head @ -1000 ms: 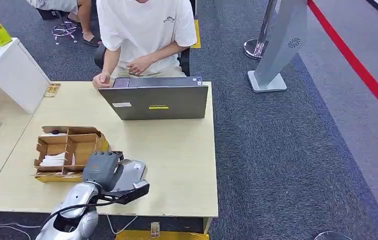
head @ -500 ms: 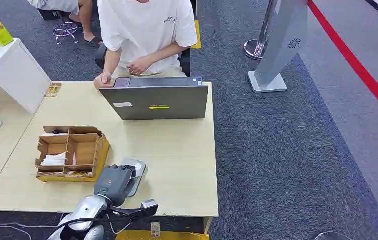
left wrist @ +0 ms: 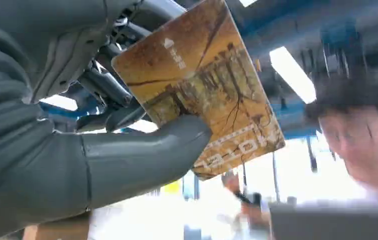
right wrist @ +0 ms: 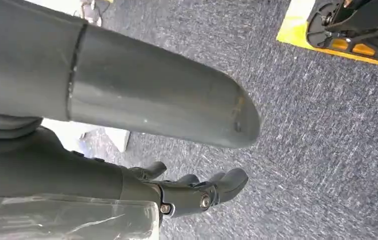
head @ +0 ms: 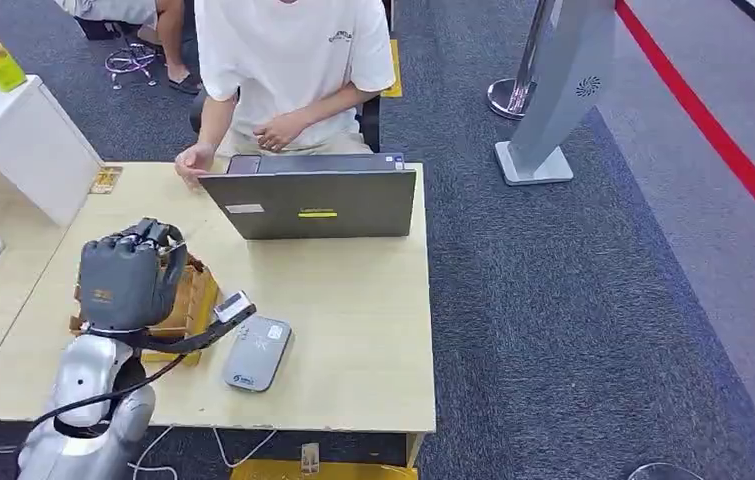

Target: Pass the card to the sensor for recognition and then transmit it.

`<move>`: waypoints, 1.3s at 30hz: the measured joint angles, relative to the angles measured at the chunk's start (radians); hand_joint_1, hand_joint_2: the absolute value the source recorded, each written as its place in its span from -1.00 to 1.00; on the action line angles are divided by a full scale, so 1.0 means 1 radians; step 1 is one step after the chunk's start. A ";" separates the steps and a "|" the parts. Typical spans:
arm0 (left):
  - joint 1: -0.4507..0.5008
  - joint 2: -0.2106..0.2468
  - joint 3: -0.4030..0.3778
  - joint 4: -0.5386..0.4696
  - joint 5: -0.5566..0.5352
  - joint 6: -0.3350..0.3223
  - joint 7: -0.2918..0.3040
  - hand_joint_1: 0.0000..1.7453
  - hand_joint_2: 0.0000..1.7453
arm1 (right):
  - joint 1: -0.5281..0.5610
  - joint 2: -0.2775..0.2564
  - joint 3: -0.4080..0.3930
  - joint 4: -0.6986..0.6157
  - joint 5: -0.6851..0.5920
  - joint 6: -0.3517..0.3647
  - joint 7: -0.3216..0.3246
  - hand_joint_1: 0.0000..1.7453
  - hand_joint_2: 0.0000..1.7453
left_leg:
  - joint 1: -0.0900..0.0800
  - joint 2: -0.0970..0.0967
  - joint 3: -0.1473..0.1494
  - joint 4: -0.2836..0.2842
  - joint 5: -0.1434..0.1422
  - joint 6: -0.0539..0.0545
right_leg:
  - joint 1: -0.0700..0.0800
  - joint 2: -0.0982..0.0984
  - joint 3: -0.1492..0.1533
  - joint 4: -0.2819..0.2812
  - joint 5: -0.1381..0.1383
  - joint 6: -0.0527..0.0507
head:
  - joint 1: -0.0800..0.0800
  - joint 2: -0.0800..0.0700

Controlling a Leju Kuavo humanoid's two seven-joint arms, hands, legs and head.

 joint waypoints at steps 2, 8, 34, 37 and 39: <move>-0.048 0.023 0.036 -0.008 -0.006 0.010 0.003 1.00 1.00 | 0.000 0.000 0.006 0.000 0.012 0.004 0.000 -1.00 -1.00 | 0.000 0.000 0.000 0.000 0.000 0.000 | 0.000 0.000 0.000 0.000 0.000 0.000 | 0.000 0.000; -0.295 0.113 0.153 0.104 -0.028 -0.060 -0.015 1.00 1.00 | -0.002 0.000 0.026 0.000 0.031 0.016 0.000 -1.00 -1.00 | 0.001 0.000 -0.001 0.000 0.003 -0.002 | 0.001 0.000 -0.001 0.001 0.002 -0.002 | 0.000 0.000; -0.514 0.132 0.193 0.525 0.041 -0.033 -0.003 -1.00 1.00 | -0.005 0.000 0.041 0.000 0.029 0.014 0.012 -1.00 -1.00 | 0.000 0.001 -0.003 0.000 0.004 -0.002 | 0.000 0.001 -0.005 0.001 0.003 -0.002 | -0.001 0.000; -0.514 0.129 0.193 0.526 0.043 -0.033 -0.004 -1.00 1.00 | -0.005 0.000 0.041 0.000 0.029 0.014 0.011 -1.00 -1.00 | 0.000 0.001 -0.003 0.000 0.004 -0.002 | 0.000 0.001 -0.005 0.001 0.003 -0.002 | -0.001 0.000; -0.514 0.129 0.193 0.526 0.043 -0.033 -0.004 -1.00 1.00 | -0.005 0.000 0.041 0.000 0.029 0.014 0.011 -1.00 -1.00 | 0.000 0.001 -0.003 0.000 0.004 -0.002 | 0.000 0.001 -0.005 0.001 0.003 -0.002 | -0.001 0.000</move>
